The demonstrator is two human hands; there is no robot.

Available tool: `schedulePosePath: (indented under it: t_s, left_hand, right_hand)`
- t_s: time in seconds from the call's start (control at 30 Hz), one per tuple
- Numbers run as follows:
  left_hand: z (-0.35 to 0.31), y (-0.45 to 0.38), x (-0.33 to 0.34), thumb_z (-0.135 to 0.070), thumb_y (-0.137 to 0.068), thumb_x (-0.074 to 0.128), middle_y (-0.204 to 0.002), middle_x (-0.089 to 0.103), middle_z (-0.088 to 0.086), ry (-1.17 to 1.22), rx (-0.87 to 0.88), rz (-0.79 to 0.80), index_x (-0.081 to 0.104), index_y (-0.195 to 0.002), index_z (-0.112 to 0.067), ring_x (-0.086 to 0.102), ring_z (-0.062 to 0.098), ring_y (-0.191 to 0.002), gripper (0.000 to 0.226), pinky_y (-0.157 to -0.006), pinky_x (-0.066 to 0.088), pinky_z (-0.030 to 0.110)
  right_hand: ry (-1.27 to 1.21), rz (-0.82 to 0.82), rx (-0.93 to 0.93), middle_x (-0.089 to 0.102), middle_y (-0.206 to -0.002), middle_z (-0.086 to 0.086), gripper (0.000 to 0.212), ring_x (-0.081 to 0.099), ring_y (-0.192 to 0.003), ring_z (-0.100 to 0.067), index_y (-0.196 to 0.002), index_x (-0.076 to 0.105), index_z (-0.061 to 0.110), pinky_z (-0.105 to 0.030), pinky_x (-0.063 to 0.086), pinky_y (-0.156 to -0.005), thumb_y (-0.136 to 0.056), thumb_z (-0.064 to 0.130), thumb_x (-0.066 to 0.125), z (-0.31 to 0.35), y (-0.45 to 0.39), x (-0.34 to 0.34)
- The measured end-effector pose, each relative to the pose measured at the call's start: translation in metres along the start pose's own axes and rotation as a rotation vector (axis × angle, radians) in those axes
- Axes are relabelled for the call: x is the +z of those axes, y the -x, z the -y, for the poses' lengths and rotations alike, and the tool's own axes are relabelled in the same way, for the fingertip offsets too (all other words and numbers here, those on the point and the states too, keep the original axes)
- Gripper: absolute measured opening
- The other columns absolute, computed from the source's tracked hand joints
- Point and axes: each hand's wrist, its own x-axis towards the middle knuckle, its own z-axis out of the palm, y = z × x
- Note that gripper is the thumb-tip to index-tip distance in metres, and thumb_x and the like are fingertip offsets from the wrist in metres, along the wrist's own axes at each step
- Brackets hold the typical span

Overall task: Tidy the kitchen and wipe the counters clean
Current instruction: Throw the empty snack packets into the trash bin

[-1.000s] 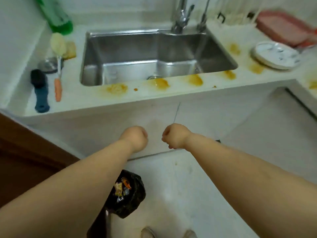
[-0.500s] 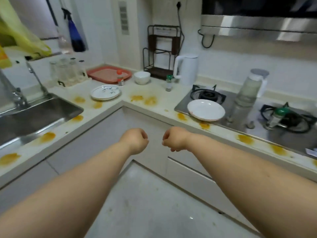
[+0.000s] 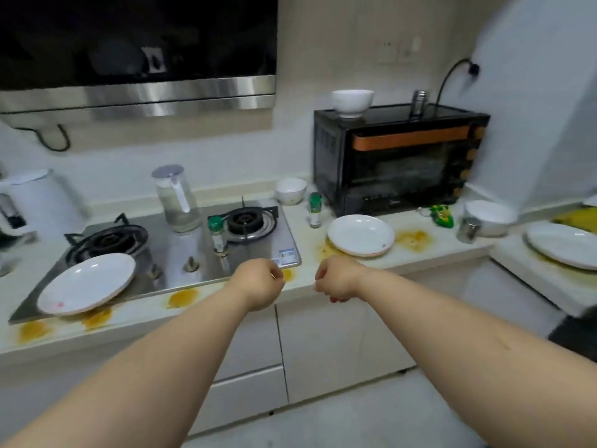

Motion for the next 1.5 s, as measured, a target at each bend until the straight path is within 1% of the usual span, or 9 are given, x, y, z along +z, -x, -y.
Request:
schedulePosePath:
  t_s: [0.1,0.33,0.6,0.93,1.1,1.2,1.3,1.37,1.5]
  left_hand:
    - [-0.045,-0.042,0.017,-0.028,-0.093,0.051,-0.117,0.066,0.001,-0.011,0.107,0.076,0.067,-0.11,-0.018,0.058,0.021,-0.109,0.026,-0.089,0.045,0.027]
    - [-0.118,-0.143,0.057,-0.025,-0.092,0.052,-0.114,0.066,0.002,-0.004,0.325,0.195,0.069,-0.106,-0.018,0.058,0.023,-0.106,0.023,-0.085,0.043,0.025]
    - [-0.2,-0.24,0.092,-0.024,-0.093,0.05,-0.109,0.067,0.001,-0.005,0.511,0.327,0.068,-0.104,-0.019,0.058,0.023,-0.107,0.021,-0.081,0.039,0.022]
    - [-0.285,-0.329,0.159,-0.028,-0.091,0.054,-0.126,0.059,0.004,-0.005,0.435,0.373,0.058,-0.124,-0.019,0.054,0.023,-0.115,0.035,-0.09,0.042,0.025]
    - [-0.318,-0.38,0.173,-0.034,-0.091,0.056,-0.13,0.056,0.005,0.019,0.284,0.339,0.049,-0.132,-0.02,0.055,0.025,-0.115,0.045,-0.094,0.043,0.026]
    - [-0.326,-0.402,0.181,-0.035,-0.09,0.057,-0.125,0.058,0.003,0.034,0.231,0.346,0.051,-0.13,-0.021,0.057,0.023,-0.111,0.043,-0.089,0.044,0.024]
    - [-0.325,-0.418,0.19,-0.034,-0.09,0.056,-0.129,0.056,0.004,0.028,0.192,0.371,0.05,-0.131,-0.022,0.056,0.023,-0.113,0.043,-0.092,0.044,0.025]
    - [-0.323,-0.435,0.196,-0.033,-0.091,0.056,-0.131,0.055,0.005,0.039,0.19,0.388,0.05,-0.132,-0.02,0.055,0.024,-0.116,0.044,-0.096,0.045,0.027]
    - [-0.32,-0.458,0.207,-0.031,-0.093,0.055,-0.136,0.051,0.007,0.044,0.222,0.448,0.045,-0.137,-0.018,0.052,0.026,-0.12,0.047,-0.098,0.045,0.029]
  right_hand:
    - [-0.056,-0.036,0.117,0.065,-0.093,-0.011,0.017,0.063,-0.08,-0.027,-0.104,0.062,0.007,-0.035,0.053,-0.08,-0.091,0.015,0.055,-0.052,-0.006,-0.025]
    - [-0.095,-0.116,0.349,0.062,-0.092,-0.008,0.03,0.061,-0.081,-0.023,-0.117,0.063,0.003,-0.025,0.051,-0.066,-0.09,0.015,0.055,-0.132,-0.026,-0.068]
    - [-0.019,-0.208,0.552,0.059,-0.127,-0.014,0.036,0.056,-0.116,-0.027,-0.122,0.059,0.002,-0.032,0.045,-0.094,-0.098,0.023,0.044,-0.199,-0.04,-0.12]
    - [-0.148,-0.332,0.595,0.057,-0.126,-0.015,0.036,0.055,-0.115,-0.029,-0.126,0.053,0.001,-0.033,0.046,-0.095,-0.095,0.018,0.049,-0.311,-0.114,-0.18]
    - [-0.198,-0.366,0.539,0.059,-0.108,-0.016,0.005,0.057,-0.095,-0.028,-0.09,0.051,0.009,-0.027,0.044,-0.074,-0.091,0.013,0.048,-0.359,-0.187,-0.222]
    - [-0.22,-0.338,0.573,0.053,-0.125,-0.018,0.032,0.052,-0.115,-0.032,-0.123,0.043,0.002,-0.026,0.036,-0.075,-0.093,0.013,0.045,-0.374,-0.224,-0.224]
    - [-0.258,-0.313,0.631,0.038,-0.139,-0.022,0.059,0.041,-0.127,-0.033,-0.144,0.019,0.001,-0.031,0.04,-0.091,-0.093,0.013,0.045,-0.381,-0.253,-0.219]
    - [-0.247,-0.298,0.645,0.028,-0.144,-0.022,0.063,0.035,-0.131,-0.036,-0.148,0.013,0.003,-0.034,0.036,-0.102,-0.094,0.013,0.044,-0.388,-0.271,-0.216]
    - [-0.291,-0.27,0.719,0.032,-0.142,-0.023,0.054,0.036,-0.13,-0.036,-0.143,0.028,0.006,-0.038,0.035,-0.105,-0.093,0.013,0.047,-0.399,-0.295,-0.211]
